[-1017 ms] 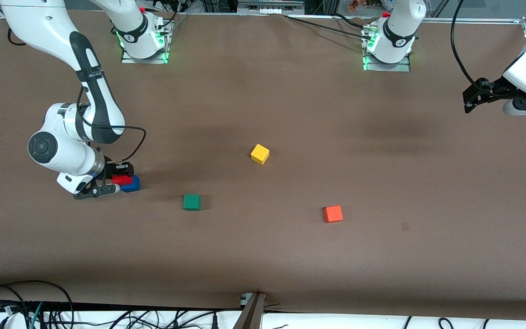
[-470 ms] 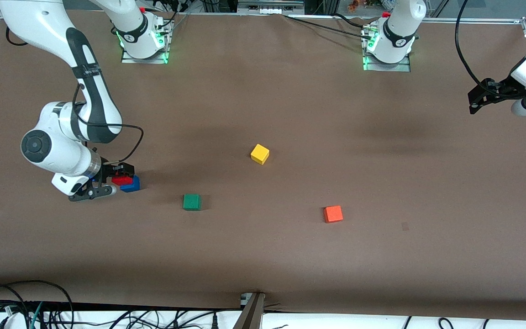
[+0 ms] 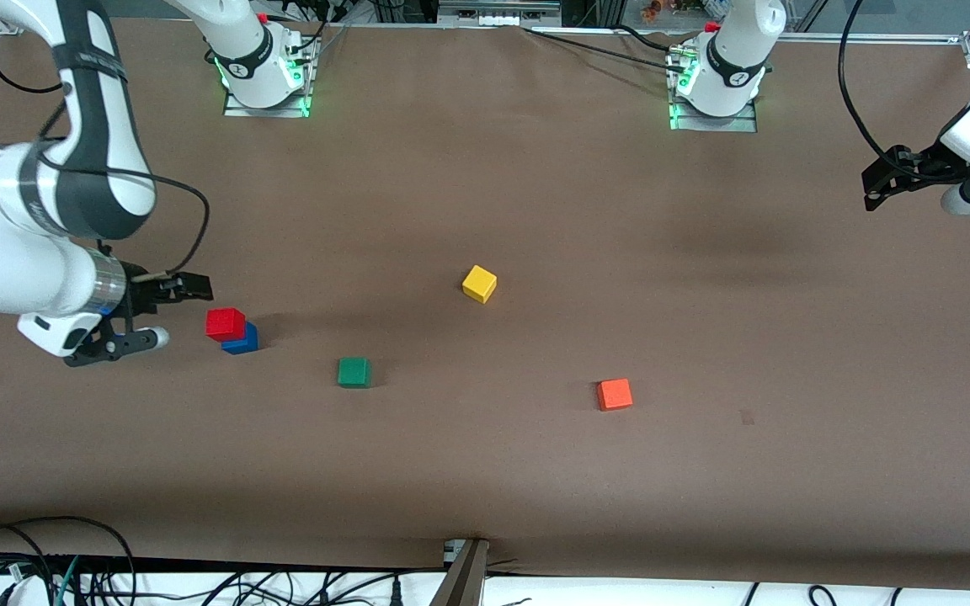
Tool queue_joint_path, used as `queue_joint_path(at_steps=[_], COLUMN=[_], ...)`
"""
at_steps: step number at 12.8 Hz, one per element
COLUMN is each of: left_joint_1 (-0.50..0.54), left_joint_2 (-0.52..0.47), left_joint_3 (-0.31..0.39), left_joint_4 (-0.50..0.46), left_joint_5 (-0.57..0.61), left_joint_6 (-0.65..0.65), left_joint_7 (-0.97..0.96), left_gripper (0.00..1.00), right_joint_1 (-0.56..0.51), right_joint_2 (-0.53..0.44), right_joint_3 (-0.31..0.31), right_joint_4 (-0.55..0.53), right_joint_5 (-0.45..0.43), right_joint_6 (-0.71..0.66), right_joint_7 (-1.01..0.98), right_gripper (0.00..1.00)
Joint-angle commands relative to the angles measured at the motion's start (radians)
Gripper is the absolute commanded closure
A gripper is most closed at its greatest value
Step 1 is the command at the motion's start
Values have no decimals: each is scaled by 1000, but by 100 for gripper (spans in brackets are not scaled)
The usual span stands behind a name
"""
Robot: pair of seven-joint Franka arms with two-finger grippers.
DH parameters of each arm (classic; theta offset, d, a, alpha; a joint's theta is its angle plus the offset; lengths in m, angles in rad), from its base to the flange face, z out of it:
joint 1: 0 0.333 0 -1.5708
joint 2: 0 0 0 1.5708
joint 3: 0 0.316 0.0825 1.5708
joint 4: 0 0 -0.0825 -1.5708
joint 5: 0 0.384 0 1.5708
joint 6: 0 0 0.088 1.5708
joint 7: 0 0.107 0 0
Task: Pass red block to right arm, stack on blue
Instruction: 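Open the right gripper and raise it off the stacked cubes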
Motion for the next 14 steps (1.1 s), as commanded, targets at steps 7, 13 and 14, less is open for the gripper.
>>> queue_joint_path(at_steps=[7,13,14], left_joint_1=[1,1,1], left_joint_2=[11,11,11], left_joint_3=[-11,-11,-11], left_joint_4=[31,33,31], left_joint_5=[3,3,3], left_joint_6=[-35,-39,-39], left_joint_7=[-22,-8,-8], left_gripper=[0,0,0], right_joint_1=[-8,-109,-117], right_joint_2=[-44,-283,-309], right_joint_3=[-29,67,69], right_joint_4=[239,101,92], right_joint_5=[-56,-127,-128], right_joint_6=[-366,-357,-348], right_joint_7=[81,78,76], right_gripper=[0,0,0])
